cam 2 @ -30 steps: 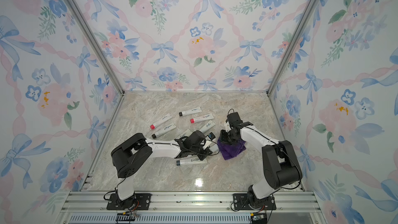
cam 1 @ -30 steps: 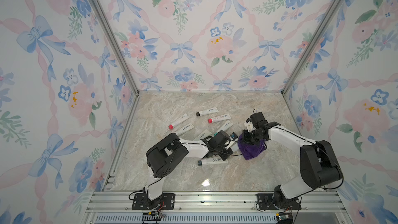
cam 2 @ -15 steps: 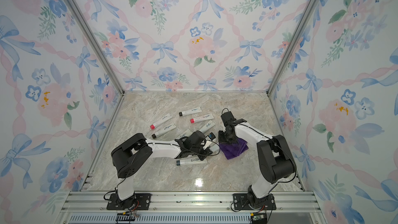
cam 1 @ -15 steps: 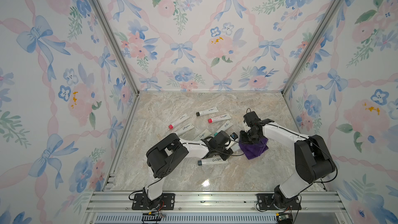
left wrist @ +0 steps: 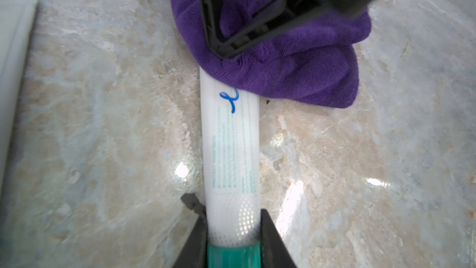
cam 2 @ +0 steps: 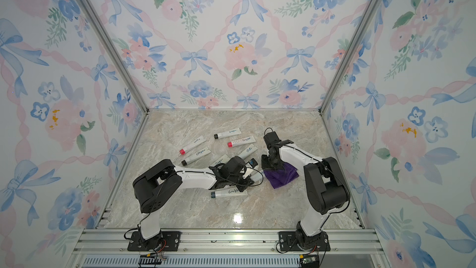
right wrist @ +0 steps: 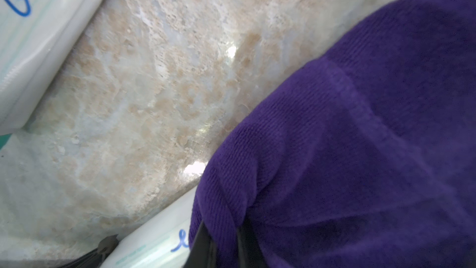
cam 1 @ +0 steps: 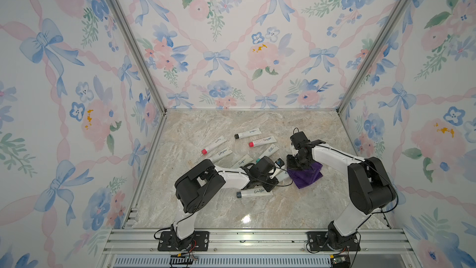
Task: Wipe the surface of the toothpaste tube
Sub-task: Wipe the dirt from the toothpaste tube.
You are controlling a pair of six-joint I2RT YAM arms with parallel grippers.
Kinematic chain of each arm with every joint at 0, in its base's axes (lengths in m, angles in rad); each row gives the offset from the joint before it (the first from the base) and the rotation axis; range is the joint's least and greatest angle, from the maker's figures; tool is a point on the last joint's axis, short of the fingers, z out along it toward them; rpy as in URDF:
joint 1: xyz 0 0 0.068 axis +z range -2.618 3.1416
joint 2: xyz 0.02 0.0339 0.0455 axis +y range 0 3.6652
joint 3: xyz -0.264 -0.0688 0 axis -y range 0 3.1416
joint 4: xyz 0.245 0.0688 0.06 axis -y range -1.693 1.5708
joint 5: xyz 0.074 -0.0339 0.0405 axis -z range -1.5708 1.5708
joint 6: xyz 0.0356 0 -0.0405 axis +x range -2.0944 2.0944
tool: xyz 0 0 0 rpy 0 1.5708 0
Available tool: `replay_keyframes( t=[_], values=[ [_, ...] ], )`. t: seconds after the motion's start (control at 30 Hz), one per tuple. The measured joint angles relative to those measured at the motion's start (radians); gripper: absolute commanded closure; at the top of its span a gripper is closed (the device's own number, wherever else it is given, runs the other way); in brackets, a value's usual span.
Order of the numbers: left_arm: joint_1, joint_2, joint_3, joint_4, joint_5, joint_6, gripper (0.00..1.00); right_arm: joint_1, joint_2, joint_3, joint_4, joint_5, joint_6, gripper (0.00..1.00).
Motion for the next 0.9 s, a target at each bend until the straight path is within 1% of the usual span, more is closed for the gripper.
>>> replay_keyframes(
  t=[0.17,0.4,0.67,0.8,0.87,0.9],
  values=[
    [0.0,0.0,-0.001,-0.001,-0.001,0.0,0.83,0.033,-0.045,-0.043,0.031,-0.044,0.001,0.87],
    [0.001,0.0,-0.007,0.007,-0.001,-0.002,0.83,0.037,-0.055,-0.057,0.038,-0.037,0.004,0.87],
    [0.003,-0.016,-0.051,0.071,-0.015,-0.004,0.84,0.047,0.045,0.063,-0.069,0.03,0.004,0.86],
    [0.003,-0.017,-0.053,0.074,-0.015,-0.004,0.84,0.031,0.079,0.1,-0.09,0.063,0.003,0.86],
    [0.003,-0.017,-0.055,0.078,-0.015,-0.004,0.81,0.013,0.079,0.097,-0.085,0.066,0.003,0.86],
    [0.003,-0.017,-0.058,0.084,-0.015,-0.004,0.78,-0.001,0.077,0.092,-0.079,0.065,0.003,0.86]
  ],
)
